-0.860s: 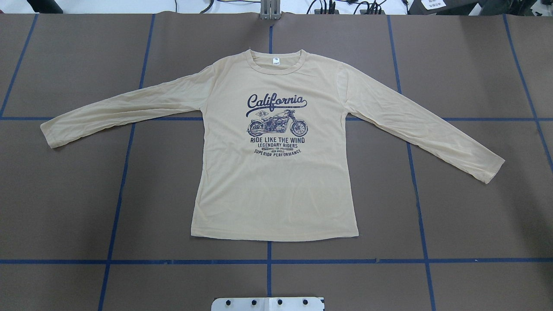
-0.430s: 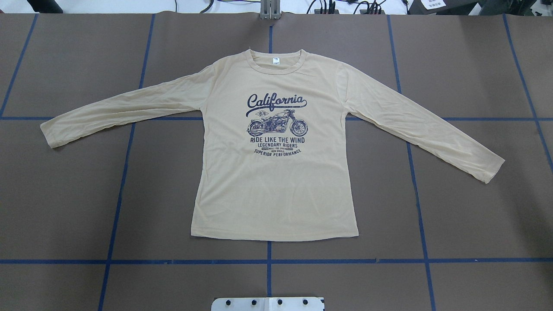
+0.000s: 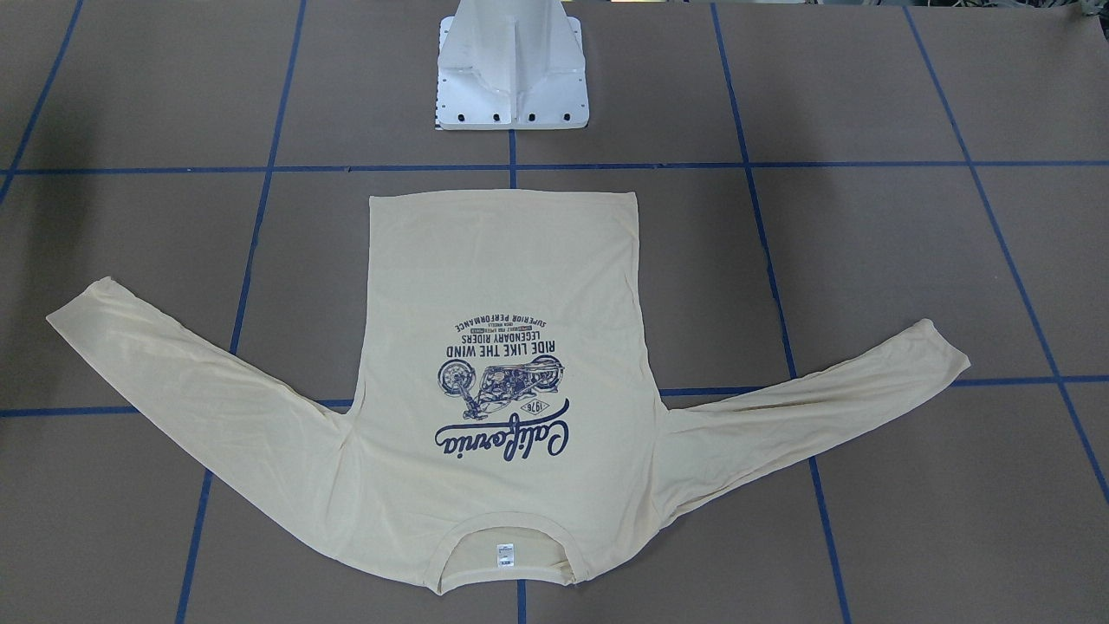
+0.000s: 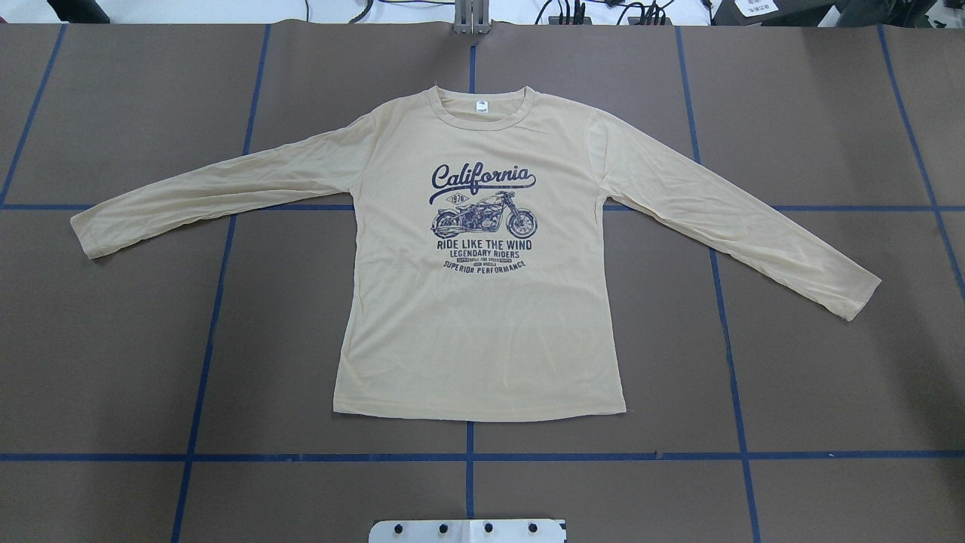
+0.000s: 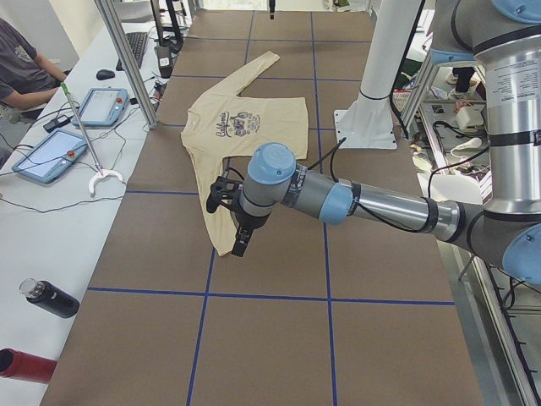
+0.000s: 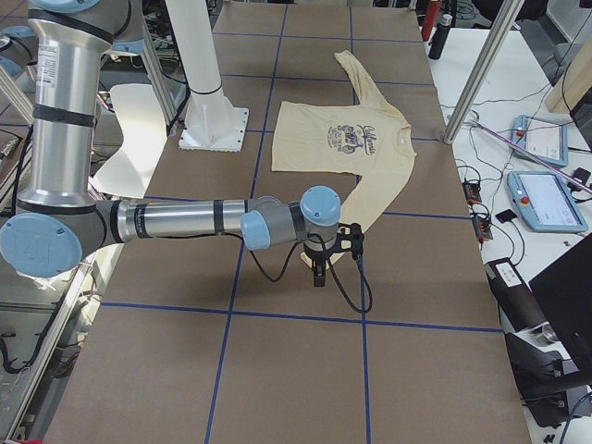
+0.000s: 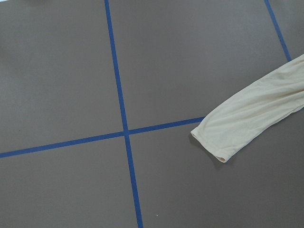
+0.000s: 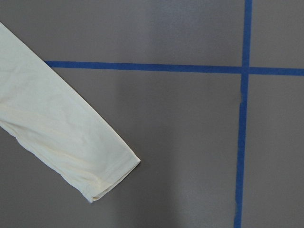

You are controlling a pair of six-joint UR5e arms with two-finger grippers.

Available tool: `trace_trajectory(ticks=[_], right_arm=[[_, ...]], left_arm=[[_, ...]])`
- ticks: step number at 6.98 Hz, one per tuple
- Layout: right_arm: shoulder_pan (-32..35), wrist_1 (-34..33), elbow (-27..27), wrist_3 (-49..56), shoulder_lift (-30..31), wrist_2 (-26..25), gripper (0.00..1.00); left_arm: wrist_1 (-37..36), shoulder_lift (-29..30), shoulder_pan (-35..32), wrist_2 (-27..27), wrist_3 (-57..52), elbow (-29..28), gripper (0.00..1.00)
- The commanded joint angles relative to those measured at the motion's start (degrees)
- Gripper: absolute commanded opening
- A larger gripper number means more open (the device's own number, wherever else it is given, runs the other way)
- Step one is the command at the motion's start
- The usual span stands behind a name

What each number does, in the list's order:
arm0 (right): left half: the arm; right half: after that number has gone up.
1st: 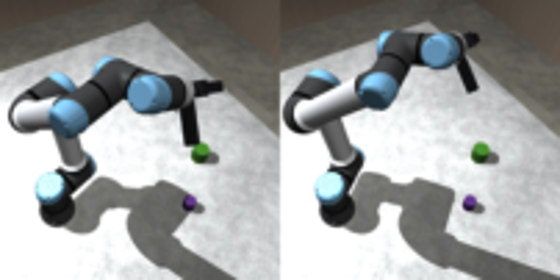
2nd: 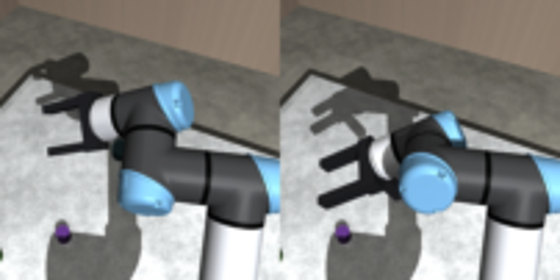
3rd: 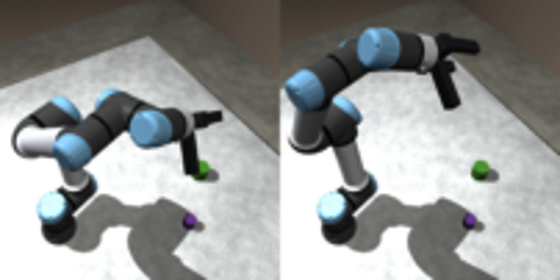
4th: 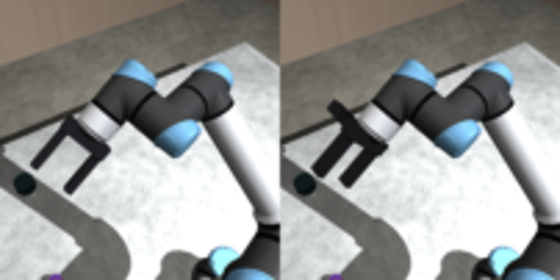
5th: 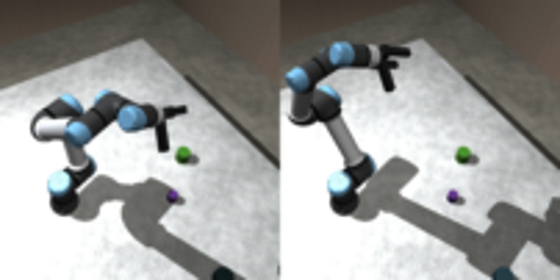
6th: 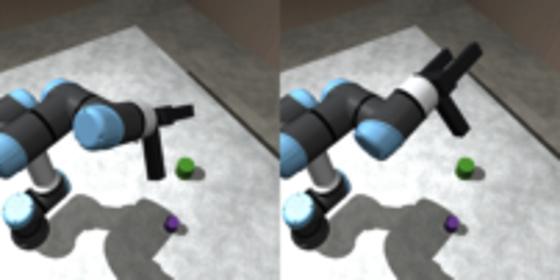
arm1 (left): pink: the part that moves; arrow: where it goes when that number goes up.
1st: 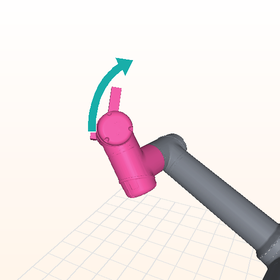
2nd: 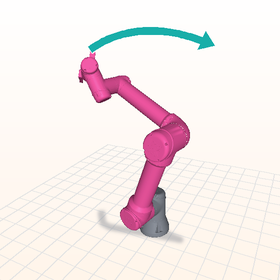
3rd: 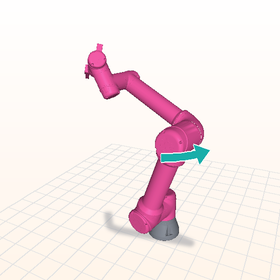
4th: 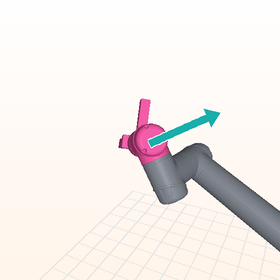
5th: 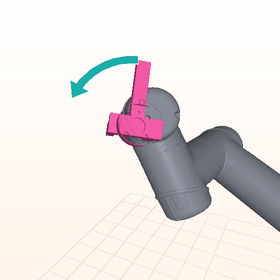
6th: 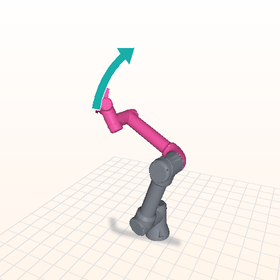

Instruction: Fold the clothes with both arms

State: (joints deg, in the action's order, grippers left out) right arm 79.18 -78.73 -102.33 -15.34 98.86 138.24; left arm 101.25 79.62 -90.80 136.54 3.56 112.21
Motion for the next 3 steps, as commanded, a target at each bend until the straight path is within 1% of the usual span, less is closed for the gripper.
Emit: trace_trajectory(ticks=[1, 2, 3], right_arm=[[-8.4, 2.9, 2.6, -4.4, -0.9, -0.9, 0.98], [-10.3, 5.6, 5.0, -5.4, -1.8, -2.9, 0.97], [-10.6, 11.3, 7.9, -8.1, -1.9, -3.0, 0.98]], left_arm=[[1.0, -0.2, 1.7, 0.0, -0.2, -0.8, 1.00], [1.1, -0.3, 1.7, 0.0, 0.0, -0.9, 1.00], [1.1, 0.1, 1.7, 0.0, 0.5, -1.5, 1.00]])
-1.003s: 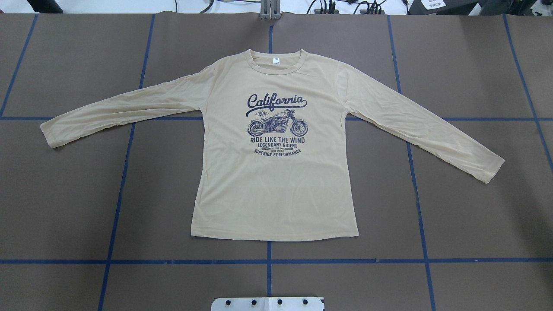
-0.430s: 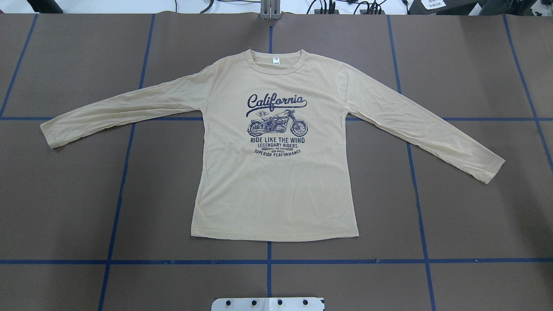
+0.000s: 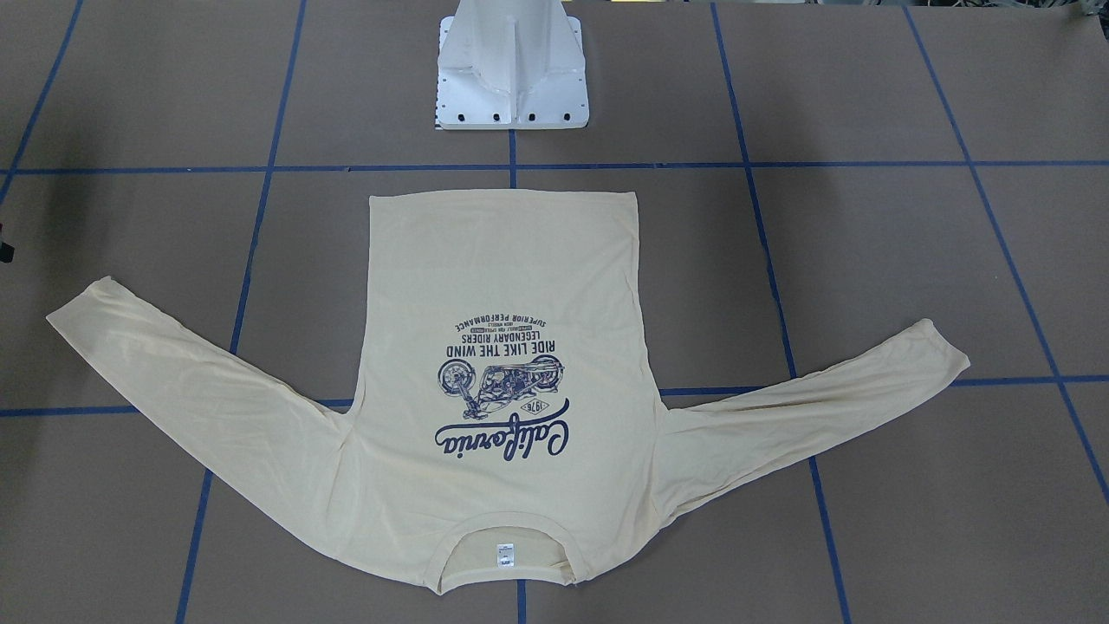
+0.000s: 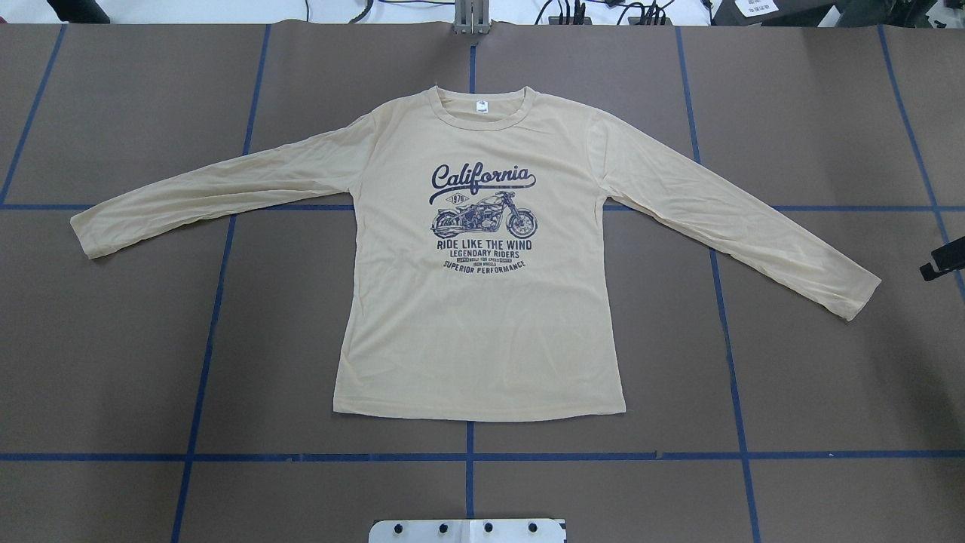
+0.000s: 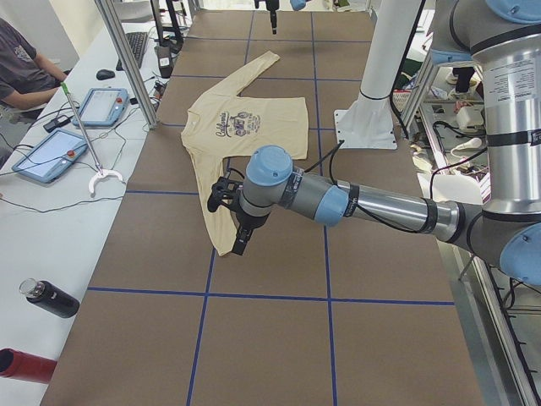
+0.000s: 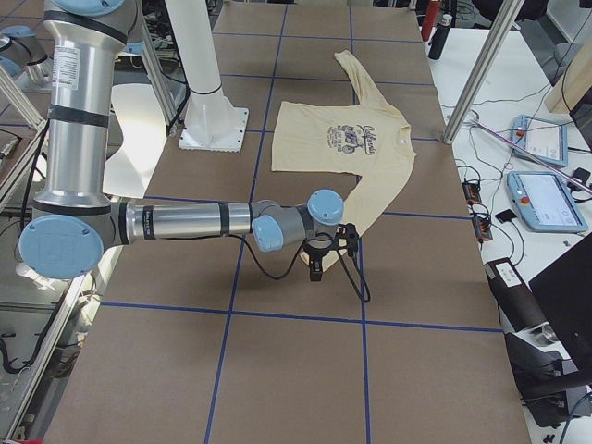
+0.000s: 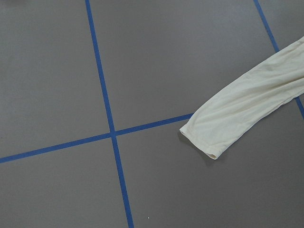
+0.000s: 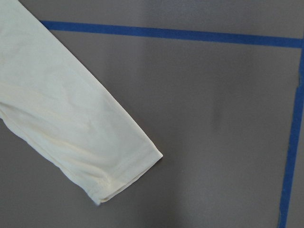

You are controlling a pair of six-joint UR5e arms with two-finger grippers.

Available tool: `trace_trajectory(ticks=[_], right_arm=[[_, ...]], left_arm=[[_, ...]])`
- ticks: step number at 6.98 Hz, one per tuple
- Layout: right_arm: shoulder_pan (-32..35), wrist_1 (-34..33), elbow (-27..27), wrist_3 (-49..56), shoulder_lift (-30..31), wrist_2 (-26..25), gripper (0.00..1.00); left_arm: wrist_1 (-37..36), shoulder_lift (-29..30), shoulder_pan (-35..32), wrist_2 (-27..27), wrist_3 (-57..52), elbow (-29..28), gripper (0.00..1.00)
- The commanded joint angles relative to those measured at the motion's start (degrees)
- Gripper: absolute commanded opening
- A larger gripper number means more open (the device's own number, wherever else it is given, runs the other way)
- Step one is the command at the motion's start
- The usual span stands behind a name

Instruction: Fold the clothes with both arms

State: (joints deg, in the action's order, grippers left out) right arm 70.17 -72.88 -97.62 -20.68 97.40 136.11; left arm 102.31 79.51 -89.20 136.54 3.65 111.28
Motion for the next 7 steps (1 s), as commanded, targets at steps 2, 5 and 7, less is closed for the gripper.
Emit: trace_trajectory(ticks=[2, 5, 7], right_arm=[[-4.3, 18.4, 11.6, -16.9, -3.1, -2.2, 0.99], [-6.9, 23.0, 12.0, -20.5, -3.3, -2.5, 0.99], [-10.1, 23.6, 12.4, -22.8, -2.4, -6.0, 0.98]], left_arm=[[0.3, 0.3, 0.1, 0.0, 3.3, 1.2, 1.00], [3.8, 0.4, 0.1, 0.0, 3.8, 1.0, 1.00], [3.8, 0.4, 0.1, 0.5, 3.7, 1.0, 1.00]])
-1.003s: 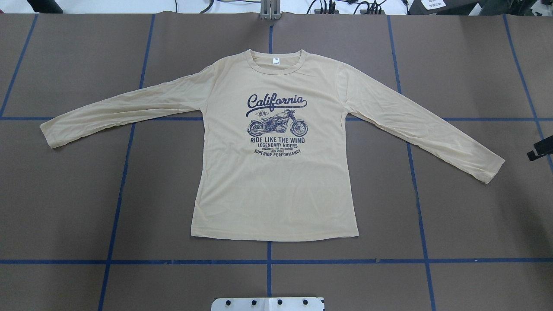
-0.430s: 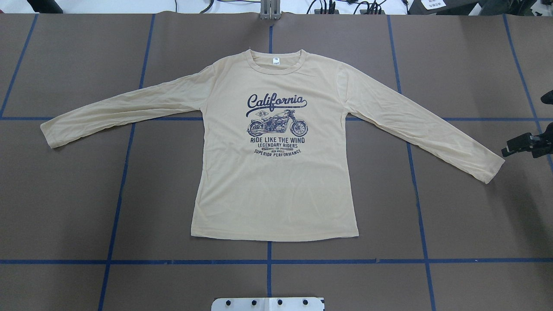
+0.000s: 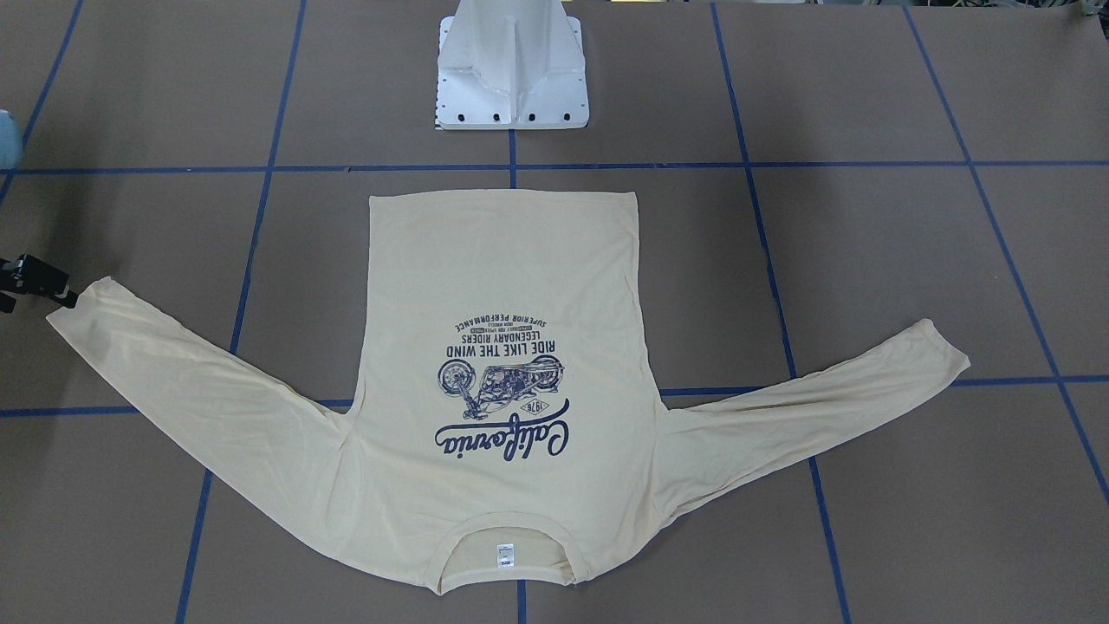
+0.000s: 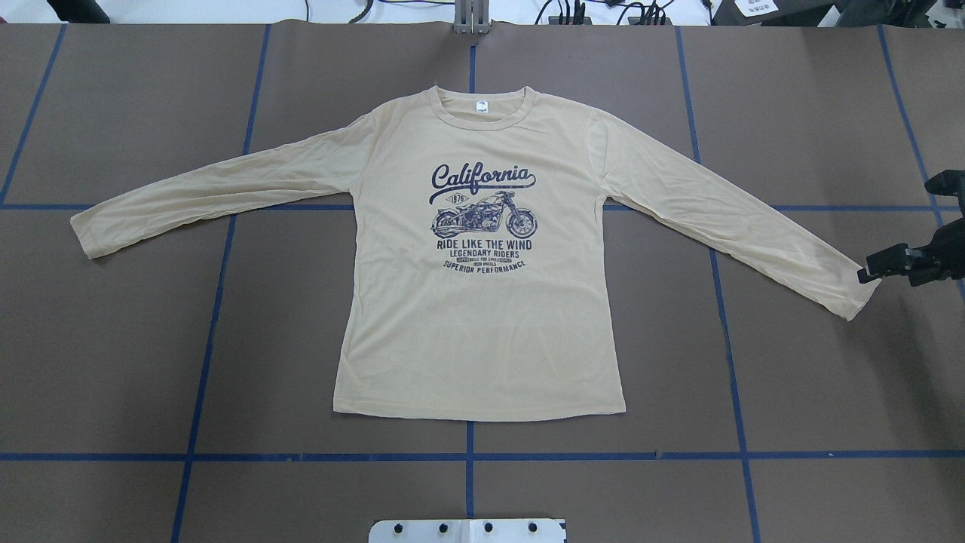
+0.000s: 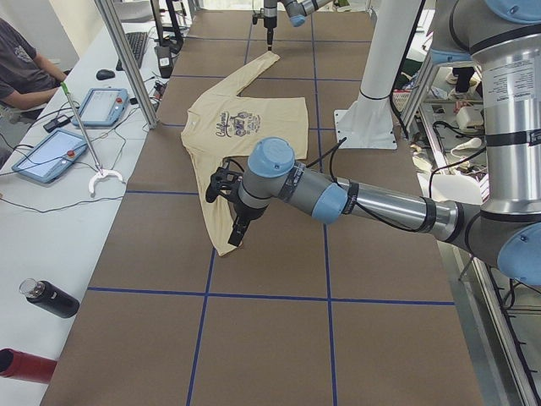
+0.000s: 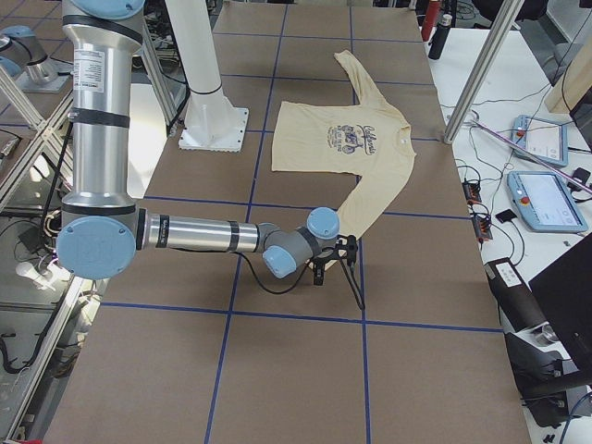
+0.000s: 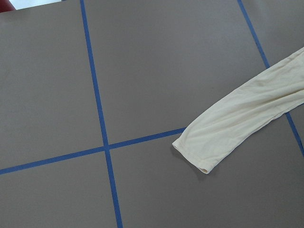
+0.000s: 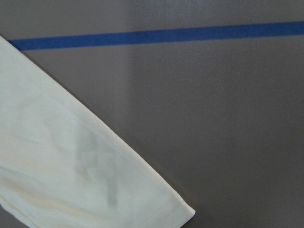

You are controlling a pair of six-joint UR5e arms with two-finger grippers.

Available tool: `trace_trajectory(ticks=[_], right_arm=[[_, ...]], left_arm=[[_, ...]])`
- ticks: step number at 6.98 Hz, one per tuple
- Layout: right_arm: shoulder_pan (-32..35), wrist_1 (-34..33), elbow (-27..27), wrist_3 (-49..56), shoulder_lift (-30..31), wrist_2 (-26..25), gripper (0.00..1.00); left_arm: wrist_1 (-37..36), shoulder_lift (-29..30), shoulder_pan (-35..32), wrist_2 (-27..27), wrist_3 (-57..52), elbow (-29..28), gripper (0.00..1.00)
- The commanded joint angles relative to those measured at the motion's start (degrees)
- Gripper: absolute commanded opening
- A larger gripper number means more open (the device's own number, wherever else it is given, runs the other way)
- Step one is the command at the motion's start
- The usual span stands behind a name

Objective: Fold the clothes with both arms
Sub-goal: 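Lower the right gripper to the cuff of the sleeve nearest it and grasp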

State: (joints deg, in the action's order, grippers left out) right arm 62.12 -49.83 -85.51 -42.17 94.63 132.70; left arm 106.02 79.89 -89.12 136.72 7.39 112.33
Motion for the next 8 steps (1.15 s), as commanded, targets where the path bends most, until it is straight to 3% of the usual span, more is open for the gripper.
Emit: trace_trajectory(ticks=[1, 2, 5, 8], right_arm=[[-2.0, 0.6, -0.3, -3.7, 0.4, -2.8, 0.98], [-2.0, 0.6, 0.0, -4.2, 0.5, -2.8, 0.95], [-2.2, 0.7, -0.1, -10.7, -0.2, -2.4, 0.28], [-2.1, 0.7, -0.3, -10.7, -0.4, -2.5, 0.30]], left_arm=[[0.1, -0.1, 0.0, 0.3, 0.0, 0.2, 1.00], [0.1, -0.2, 0.0, 0.3, 0.0, 0.2, 1.00], [0.2, -0.2, 0.0, 0.3, 0.0, 0.3, 1.00], [0.2, -0.4, 0.0, 0.3, -0.1, 0.3, 1.00]])
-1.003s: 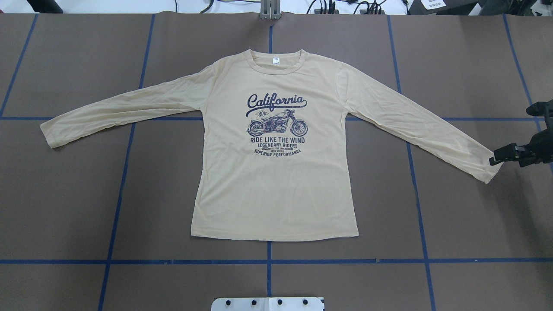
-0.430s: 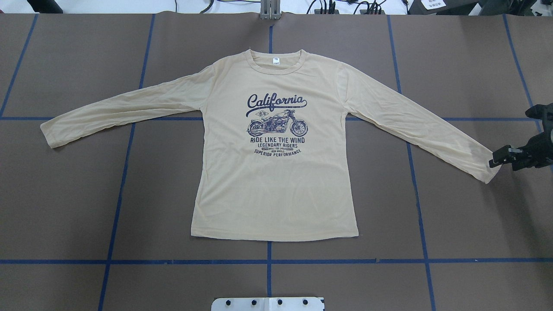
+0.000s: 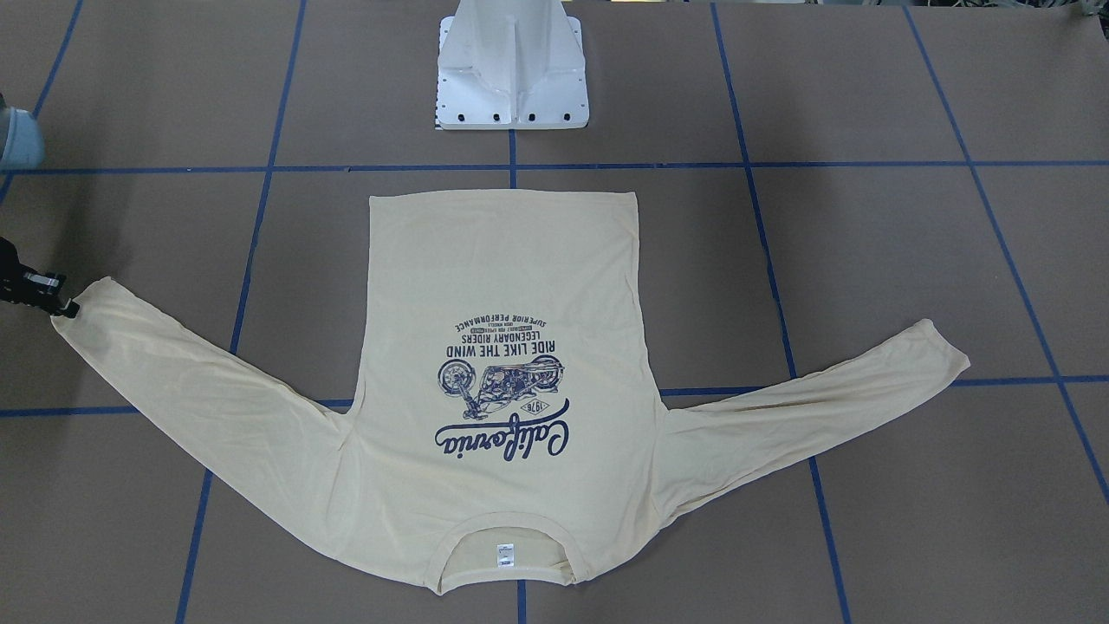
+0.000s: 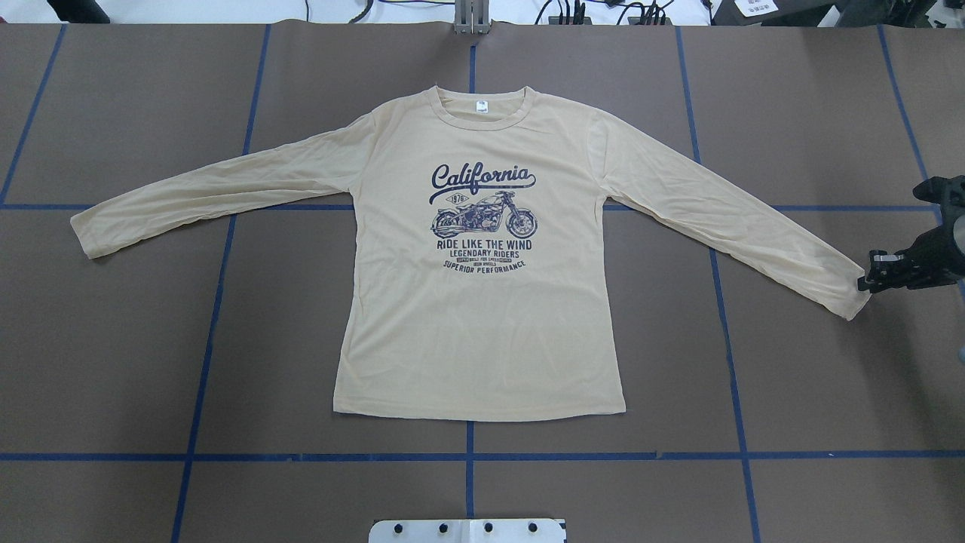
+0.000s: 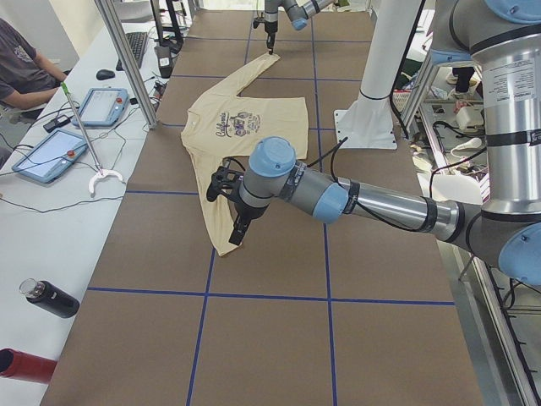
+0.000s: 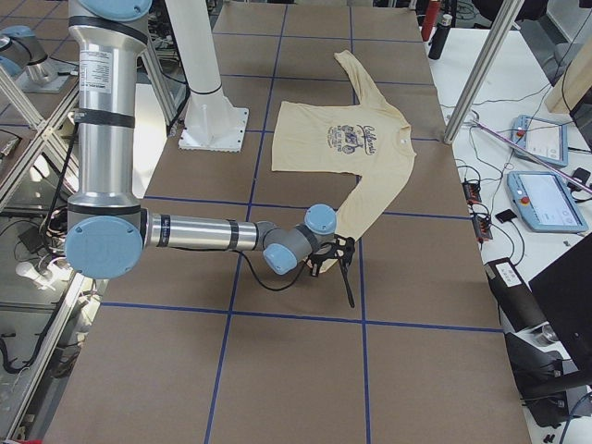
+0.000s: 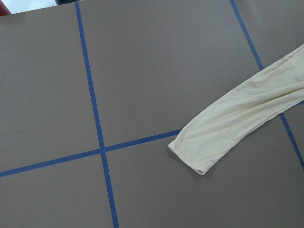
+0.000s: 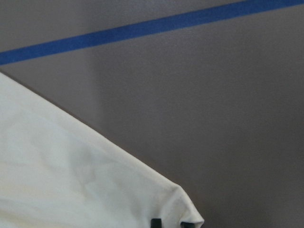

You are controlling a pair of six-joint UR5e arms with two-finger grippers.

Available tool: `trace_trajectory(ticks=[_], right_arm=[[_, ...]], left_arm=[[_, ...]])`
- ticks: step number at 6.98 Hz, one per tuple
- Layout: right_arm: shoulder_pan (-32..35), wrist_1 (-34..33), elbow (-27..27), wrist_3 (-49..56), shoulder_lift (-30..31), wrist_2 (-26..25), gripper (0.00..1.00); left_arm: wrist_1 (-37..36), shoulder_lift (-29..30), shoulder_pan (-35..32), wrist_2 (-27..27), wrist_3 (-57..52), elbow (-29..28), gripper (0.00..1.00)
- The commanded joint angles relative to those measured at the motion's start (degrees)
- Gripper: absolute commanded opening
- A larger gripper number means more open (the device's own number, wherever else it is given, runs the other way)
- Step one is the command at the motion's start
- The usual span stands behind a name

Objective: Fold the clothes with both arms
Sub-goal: 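Lower the right gripper to the cuff of the sleeve nearest it and grasp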

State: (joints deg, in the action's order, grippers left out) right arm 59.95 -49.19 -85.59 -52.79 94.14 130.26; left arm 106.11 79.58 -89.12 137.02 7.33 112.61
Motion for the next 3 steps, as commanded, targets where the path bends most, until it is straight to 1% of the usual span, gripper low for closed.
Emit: trace_trajectory(ticks=[1, 2, 3], right_arm=[[0.2, 0.1, -0.6, -0.1, 0.4, 0.0, 0.67], [0.3, 0.0, -2.5, -0.1, 1.1, -0.3, 0.77], [0.3, 0.0, -2.5, 0.0, 1.7, -0.5, 0.77]], left_arm=[[0.1, -0.1, 0.0, 0.0, 0.0, 0.1, 1.00], [0.1, -0.1, 0.0, 0.0, 0.1, 0.2, 1.00], [0.1, -0.1, 0.0, 0.1, 0.0, 0.2, 1.00]])
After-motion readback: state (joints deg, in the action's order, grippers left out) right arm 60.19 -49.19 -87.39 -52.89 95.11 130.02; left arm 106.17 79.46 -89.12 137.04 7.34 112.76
